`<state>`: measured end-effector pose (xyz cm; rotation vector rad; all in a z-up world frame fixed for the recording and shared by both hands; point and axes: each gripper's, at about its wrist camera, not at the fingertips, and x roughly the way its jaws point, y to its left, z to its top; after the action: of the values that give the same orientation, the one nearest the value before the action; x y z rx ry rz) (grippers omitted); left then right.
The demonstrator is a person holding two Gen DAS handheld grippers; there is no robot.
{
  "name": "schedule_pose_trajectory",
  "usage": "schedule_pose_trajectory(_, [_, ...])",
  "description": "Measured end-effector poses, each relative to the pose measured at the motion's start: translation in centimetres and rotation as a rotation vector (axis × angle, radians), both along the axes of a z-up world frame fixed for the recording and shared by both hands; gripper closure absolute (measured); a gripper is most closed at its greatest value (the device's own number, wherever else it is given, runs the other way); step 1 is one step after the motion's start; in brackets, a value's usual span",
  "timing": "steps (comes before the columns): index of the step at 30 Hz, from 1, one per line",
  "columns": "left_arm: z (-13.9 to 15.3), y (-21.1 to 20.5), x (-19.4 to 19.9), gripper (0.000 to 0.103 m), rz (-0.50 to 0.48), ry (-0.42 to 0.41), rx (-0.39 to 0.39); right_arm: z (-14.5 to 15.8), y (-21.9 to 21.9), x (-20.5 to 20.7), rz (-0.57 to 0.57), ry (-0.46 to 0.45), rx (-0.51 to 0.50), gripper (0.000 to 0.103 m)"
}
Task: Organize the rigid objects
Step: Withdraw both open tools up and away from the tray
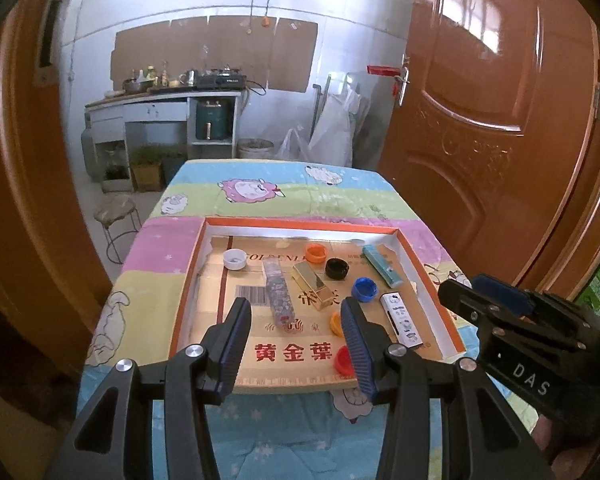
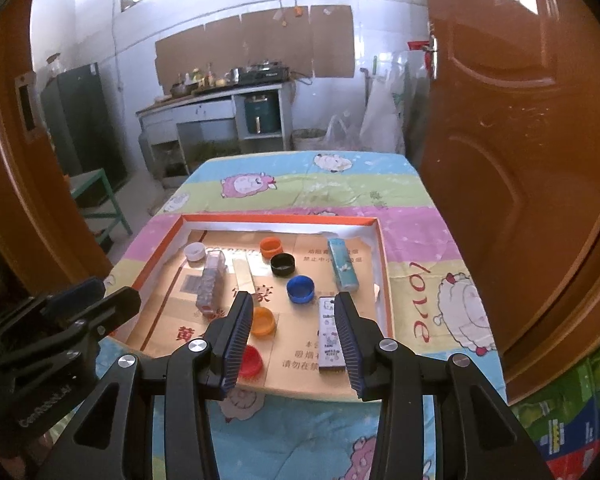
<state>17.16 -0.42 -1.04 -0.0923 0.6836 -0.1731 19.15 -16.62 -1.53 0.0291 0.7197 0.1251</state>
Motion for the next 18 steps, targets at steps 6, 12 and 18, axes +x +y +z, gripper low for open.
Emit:
schedule_pose_trajectory(6, [1.2, 0.0, -2.6, 0.056, 0.068, -0.031, 0.016, 1.1, 0.3, -2.5, -0.02, -0.033, 0.0, 0.059])
schedule_pose_trajectory(12, [2.5, -0.2, -5.9, 0.056, 0.157, -0.1, 0.094, 2.8, 0.7, -5.6, -0.047, -0.09, -0.008, 0.059])
schedule_pose_trajectory(18, [3.7, -0.1, -9.0, 0.056, 0.203, -0.16, 0.122, 4.0, 1.3, -8.4, -0.056, -0.136, -0.017, 0.059])
